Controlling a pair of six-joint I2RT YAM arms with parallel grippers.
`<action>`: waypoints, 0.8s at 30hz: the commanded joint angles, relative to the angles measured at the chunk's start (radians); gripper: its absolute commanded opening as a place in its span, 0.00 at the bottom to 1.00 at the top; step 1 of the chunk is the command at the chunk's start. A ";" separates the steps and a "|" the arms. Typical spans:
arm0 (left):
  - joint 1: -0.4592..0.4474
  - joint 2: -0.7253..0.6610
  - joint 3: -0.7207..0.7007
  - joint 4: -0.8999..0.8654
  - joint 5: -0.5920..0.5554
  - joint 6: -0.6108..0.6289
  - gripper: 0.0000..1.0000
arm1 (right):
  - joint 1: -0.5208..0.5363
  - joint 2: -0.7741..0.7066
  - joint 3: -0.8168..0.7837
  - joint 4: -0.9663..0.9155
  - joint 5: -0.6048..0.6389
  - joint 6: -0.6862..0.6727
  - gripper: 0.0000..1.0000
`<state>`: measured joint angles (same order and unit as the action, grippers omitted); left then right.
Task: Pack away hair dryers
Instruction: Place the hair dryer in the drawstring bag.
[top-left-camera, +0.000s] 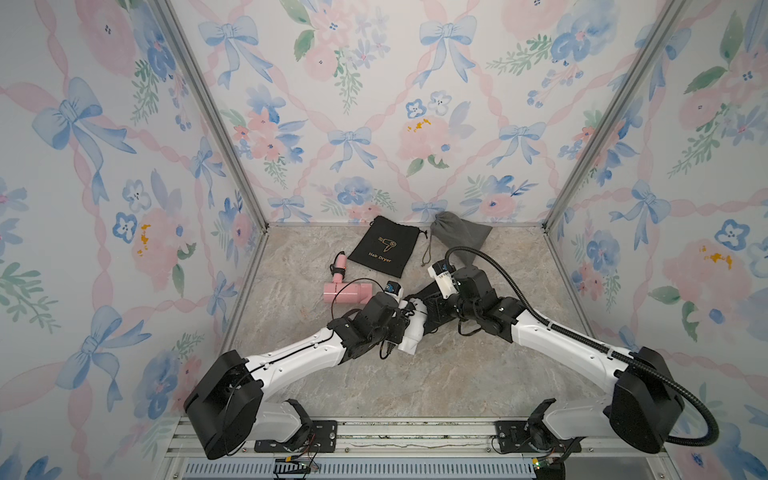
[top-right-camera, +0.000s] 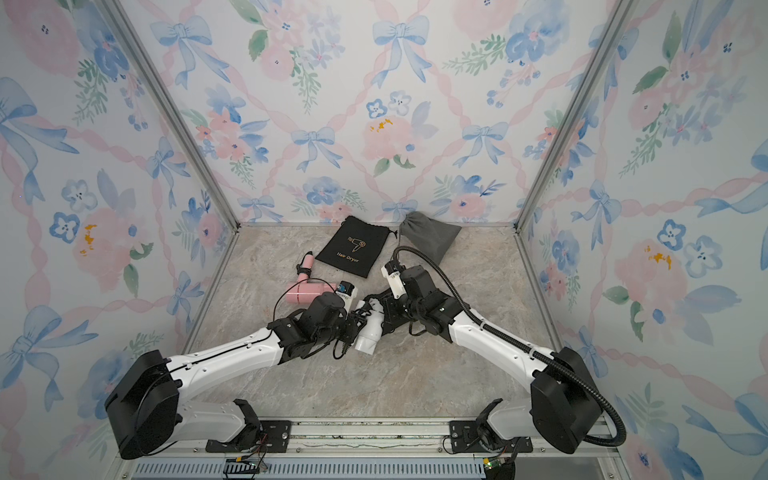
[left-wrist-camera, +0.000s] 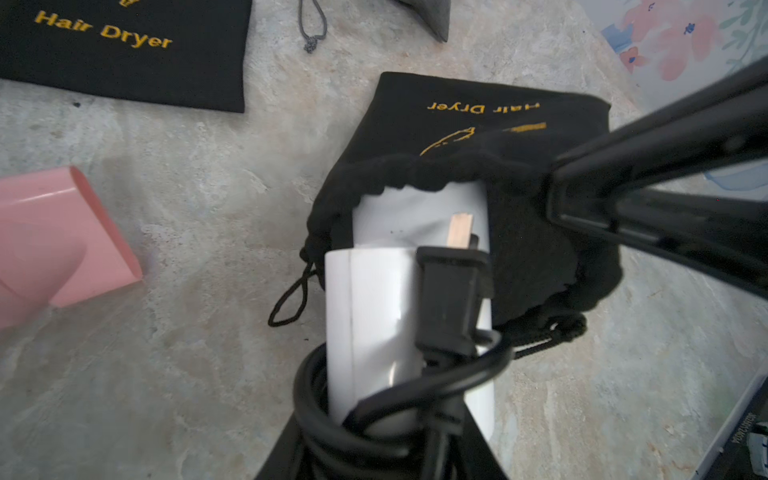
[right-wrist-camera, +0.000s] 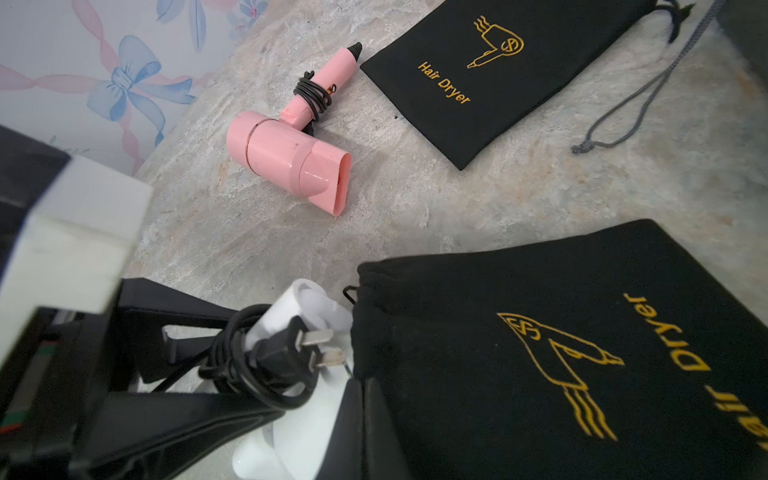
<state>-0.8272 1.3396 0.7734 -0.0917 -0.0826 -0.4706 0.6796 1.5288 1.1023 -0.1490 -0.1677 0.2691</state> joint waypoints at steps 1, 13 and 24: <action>-0.019 0.014 0.033 0.050 -0.004 0.035 0.22 | -0.005 0.005 0.009 0.031 -0.029 0.008 0.00; -0.032 0.059 0.069 0.050 -0.014 0.051 0.22 | -0.008 -0.016 -0.016 0.056 -0.098 0.018 0.00; 0.017 0.107 0.155 0.046 0.011 0.058 0.22 | 0.004 -0.076 -0.091 0.046 -0.139 0.004 0.00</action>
<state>-0.8356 1.4597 0.8883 -0.0929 -0.0776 -0.4255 0.6769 1.4563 1.0294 -0.1112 -0.2764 0.2729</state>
